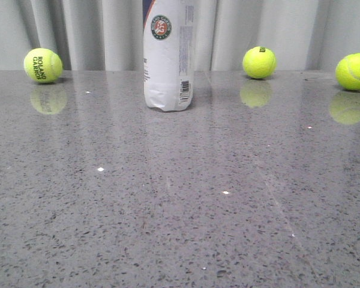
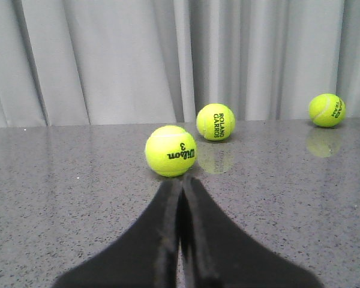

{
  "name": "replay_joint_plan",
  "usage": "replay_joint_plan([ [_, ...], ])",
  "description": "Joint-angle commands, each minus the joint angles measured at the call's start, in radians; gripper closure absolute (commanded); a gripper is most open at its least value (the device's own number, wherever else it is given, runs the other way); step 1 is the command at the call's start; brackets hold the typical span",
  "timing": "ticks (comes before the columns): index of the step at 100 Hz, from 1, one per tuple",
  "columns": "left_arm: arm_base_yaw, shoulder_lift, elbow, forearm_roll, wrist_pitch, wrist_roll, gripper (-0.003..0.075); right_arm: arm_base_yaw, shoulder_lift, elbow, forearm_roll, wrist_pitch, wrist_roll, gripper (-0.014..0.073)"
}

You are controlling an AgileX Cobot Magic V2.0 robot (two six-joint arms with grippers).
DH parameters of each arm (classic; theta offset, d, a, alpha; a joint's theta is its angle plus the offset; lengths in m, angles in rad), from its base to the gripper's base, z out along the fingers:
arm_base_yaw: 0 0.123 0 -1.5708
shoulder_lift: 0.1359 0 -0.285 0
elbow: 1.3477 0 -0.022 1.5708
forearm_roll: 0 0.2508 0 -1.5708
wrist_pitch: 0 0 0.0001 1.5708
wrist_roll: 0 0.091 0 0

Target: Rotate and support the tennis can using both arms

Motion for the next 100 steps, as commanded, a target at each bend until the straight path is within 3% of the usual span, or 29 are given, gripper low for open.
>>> replay_joint_plan([
  [1,0.002,-0.033,0.044,-0.008,-0.069,-0.011,0.074,0.001,0.008,-0.027,-0.018,-0.071,-0.003,0.0662],
  [100,0.002,-0.033,0.044,-0.008,-0.069,-0.011,0.074,-0.004,0.008,-0.02,-0.042,-0.095,-0.004,0.0662],
])
